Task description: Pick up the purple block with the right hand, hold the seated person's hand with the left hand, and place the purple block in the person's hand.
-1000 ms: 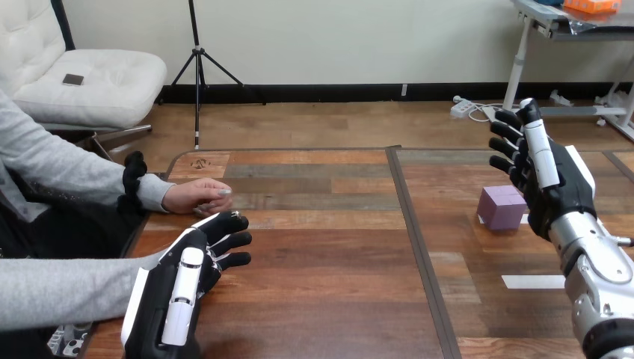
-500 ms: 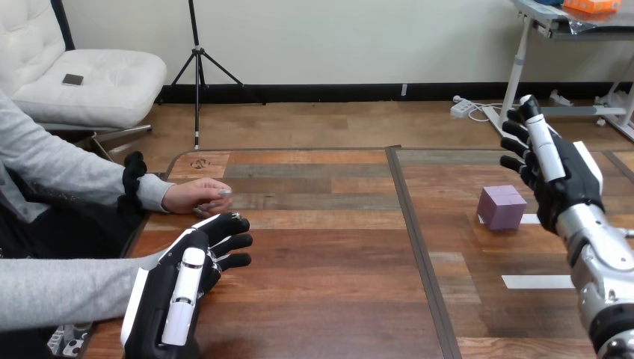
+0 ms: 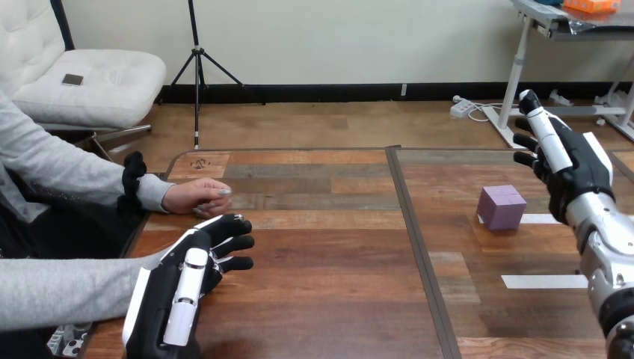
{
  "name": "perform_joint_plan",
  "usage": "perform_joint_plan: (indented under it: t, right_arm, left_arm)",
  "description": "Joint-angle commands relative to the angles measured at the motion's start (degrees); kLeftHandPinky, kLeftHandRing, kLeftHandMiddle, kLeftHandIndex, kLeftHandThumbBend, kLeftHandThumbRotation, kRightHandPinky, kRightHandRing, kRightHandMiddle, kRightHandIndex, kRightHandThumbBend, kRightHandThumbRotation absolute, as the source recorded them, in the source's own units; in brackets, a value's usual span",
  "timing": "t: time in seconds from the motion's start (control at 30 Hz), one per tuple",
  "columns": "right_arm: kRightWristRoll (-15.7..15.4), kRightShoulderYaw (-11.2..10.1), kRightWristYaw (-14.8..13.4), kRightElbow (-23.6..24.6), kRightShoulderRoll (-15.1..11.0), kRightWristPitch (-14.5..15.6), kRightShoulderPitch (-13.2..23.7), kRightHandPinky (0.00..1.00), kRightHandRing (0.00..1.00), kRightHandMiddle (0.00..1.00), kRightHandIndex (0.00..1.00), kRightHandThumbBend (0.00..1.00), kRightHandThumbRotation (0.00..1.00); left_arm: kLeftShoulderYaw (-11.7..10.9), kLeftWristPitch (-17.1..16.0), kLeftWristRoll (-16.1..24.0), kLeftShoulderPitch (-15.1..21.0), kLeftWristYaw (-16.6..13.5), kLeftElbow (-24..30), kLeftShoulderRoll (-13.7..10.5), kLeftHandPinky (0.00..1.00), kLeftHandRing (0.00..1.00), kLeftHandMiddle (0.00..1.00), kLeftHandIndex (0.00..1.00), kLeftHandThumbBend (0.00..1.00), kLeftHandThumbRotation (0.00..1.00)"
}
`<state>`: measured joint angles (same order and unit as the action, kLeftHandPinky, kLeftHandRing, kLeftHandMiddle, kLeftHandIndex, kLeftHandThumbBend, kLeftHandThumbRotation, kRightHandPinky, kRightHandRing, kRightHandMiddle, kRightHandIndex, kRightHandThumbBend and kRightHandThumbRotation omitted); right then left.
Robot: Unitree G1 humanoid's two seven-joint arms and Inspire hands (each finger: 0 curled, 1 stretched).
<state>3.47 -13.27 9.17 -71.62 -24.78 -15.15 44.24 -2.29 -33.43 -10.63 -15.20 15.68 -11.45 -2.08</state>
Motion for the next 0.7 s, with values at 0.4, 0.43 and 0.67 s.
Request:
perform_joint_plan:
  t: [0.4, 0.43, 0.67]
  right_arm:
    - [-3.76, 1.57, -3.55, -1.15, -0.84, 0.07, 5.73, 0.89, 0.92, 0.94, 0.91, 0.67, 0.81]
    - [-3.93, 1.66, -3.70, -1.17, -0.84, 0.00, 5.66, 0.88, 0.92, 0.93, 0.91, 0.66, 0.81]
    - [-5.07, 2.17, -4.70, -1.74, -0.72, 0.72, 5.47, 0.88, 0.92, 0.93, 0.91, 0.69, 0.82]
  left_arm:
    - [0.62, -0.22, 0.28, 1.77, 0.12, 4.19, -0.18, 0.65, 0.72, 0.72, 0.68, 0.35, 0.90]
    - [0.64, -0.27, 0.28, 1.73, 0.12, 4.15, -0.15, 0.65, 0.72, 0.71, 0.67, 0.35, 0.90]
    - [0.65, -0.20, 0.70, 1.59, -0.31, 4.10, -0.07, 0.65, 0.72, 0.72, 0.67, 0.34, 0.89]
